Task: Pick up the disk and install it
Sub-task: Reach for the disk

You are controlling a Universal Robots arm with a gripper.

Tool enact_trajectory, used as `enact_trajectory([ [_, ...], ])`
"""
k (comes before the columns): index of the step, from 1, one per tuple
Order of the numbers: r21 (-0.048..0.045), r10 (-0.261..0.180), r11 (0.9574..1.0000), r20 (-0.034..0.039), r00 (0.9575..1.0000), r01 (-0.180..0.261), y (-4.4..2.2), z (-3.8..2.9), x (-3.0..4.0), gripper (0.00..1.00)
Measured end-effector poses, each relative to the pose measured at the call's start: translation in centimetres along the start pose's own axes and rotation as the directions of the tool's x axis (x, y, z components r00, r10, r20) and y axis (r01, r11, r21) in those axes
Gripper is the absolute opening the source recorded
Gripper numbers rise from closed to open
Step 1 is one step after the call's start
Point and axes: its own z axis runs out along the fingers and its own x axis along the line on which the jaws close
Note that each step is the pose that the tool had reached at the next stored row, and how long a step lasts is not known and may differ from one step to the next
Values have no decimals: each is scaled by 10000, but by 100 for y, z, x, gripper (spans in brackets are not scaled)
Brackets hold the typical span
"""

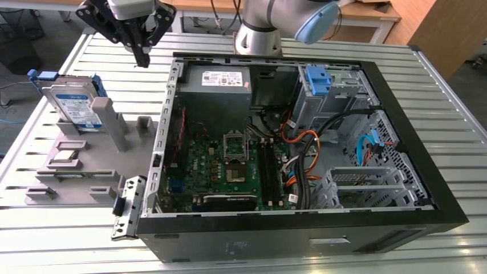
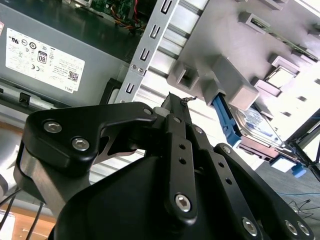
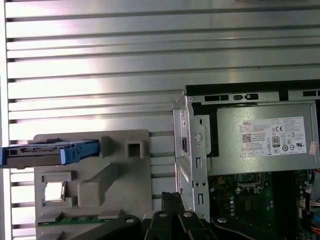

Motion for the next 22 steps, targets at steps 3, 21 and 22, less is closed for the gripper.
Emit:
enact_trajectory([
  [3,0,1,10000,0,10000,-1,-1,0,6,10],
  [21,0,1,10000,0,10000,-1,-4,-1,51,10],
  [22,0,0,10000,0,10000,0,-4,-1,52,10],
])
